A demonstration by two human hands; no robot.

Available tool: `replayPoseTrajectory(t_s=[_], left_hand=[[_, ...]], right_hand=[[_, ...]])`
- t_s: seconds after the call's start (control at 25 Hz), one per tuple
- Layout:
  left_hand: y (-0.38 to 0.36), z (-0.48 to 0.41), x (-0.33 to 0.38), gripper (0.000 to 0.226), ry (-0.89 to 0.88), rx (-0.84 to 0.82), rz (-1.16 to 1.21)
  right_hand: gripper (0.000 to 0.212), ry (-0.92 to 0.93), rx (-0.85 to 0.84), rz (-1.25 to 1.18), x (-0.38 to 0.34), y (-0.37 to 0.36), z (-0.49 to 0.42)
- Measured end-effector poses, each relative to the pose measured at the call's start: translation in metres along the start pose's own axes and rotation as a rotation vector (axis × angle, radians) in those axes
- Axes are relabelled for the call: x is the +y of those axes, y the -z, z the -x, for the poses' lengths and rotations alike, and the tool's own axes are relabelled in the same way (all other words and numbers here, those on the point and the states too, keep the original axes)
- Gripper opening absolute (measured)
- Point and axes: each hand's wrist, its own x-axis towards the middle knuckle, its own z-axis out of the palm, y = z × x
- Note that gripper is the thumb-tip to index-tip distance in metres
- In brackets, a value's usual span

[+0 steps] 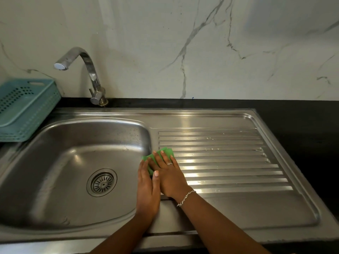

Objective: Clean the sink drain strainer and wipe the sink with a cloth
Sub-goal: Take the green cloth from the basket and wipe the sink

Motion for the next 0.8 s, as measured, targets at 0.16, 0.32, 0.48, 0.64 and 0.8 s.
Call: replayPoseTrajectory(t_s=[0.16, 0.32, 0.48, 0.64, 0.8], left_hand=[[-0.003, 0.001, 0.002, 0.056, 0.020, -0.004, -0.092], [-0.003, 0.003, 0.003, 0.072, 0.040, -0.017, -0.119], [-0.004, 0.003, 0.001, 0.073, 0.049, -0.036, -0.143], [-0.004, 0.001, -0.001, 0.073, 0.043, -0.053, -0.191], [-0.006, 0.001, -0.001, 0.070, 0.025, -0.053, -0.238]], right_hand=[[0.057, -0.016, 0.029, -0.036, 0.019, 0.000, 0.005], [0.056, -0.070, 0.037, -0.013, 0.056, 0.004, 0.021], [0.056, -0.174, 0.034, -0.029, 0.105, 0.012, 0.048], [0.056, -0.323, 0.039, -0.072, 0.163, 0.023, 0.079], [0.057, -0.421, 0.017, -0.106, 0.219, 0.031, 0.105]])
